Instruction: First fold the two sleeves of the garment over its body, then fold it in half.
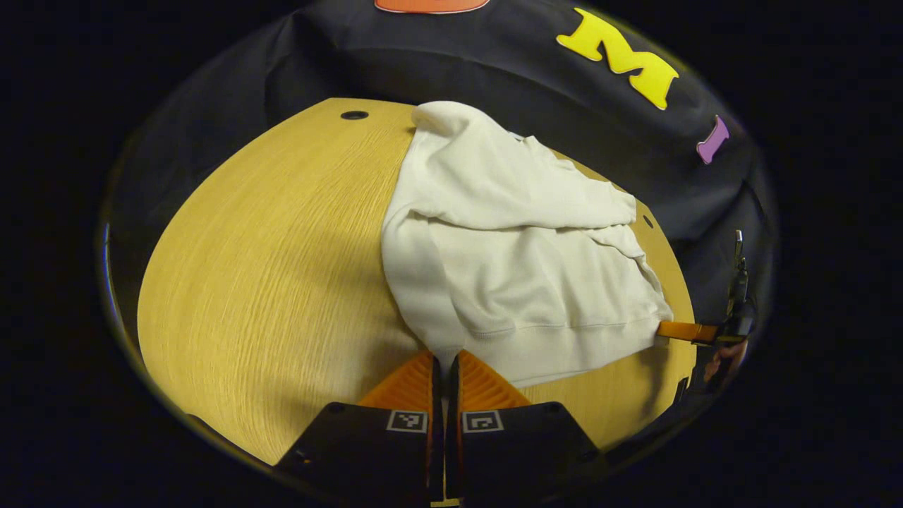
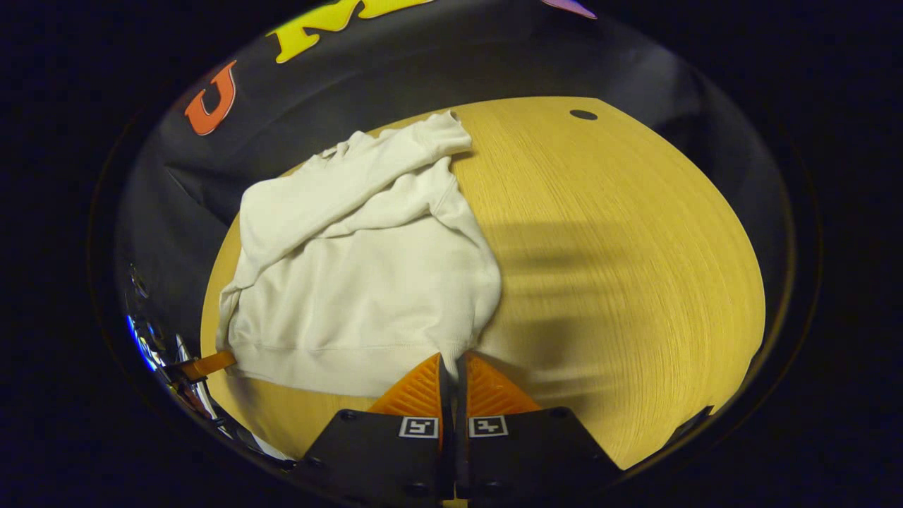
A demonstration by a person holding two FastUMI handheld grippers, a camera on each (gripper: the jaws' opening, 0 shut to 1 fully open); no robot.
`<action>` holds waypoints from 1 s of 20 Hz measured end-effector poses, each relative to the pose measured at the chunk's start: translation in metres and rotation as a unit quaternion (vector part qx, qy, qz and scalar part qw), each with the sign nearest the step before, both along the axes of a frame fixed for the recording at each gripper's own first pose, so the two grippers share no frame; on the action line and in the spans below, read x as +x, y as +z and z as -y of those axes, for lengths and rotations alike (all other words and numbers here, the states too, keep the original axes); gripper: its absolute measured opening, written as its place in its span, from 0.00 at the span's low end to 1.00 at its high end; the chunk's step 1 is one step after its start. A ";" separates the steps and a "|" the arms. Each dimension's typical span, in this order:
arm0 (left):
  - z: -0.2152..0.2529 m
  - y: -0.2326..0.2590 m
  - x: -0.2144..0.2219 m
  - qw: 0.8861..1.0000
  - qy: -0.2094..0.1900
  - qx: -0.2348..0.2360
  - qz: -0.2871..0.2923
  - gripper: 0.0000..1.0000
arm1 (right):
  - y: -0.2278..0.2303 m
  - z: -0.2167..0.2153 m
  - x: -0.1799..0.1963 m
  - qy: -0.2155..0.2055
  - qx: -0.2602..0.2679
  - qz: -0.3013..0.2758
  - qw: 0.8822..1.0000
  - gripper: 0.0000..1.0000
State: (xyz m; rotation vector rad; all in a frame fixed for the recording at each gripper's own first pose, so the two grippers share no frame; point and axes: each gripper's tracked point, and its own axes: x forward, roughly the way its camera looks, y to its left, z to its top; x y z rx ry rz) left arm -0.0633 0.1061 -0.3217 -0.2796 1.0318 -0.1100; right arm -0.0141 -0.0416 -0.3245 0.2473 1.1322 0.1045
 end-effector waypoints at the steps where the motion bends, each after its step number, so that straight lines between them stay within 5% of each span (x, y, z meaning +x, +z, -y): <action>1: -0.001 0.010 0.006 1.000 -0.003 0.003 0.014 0.04 | 0.011 -0.002 0.006 -0.001 0.010 0.013 1.000 0.01; 10: 0.008 0.112 0.096 0.989 -0.033 -0.004 0.143 0.04 | 0.111 -0.009 0.094 0.012 0.045 0.121 0.992 0.01; 20: -0.003 0.200 0.225 0.974 0.034 -0.057 0.217 0.04 | 0.195 -0.051 0.217 0.038 0.069 0.180 0.980 0.01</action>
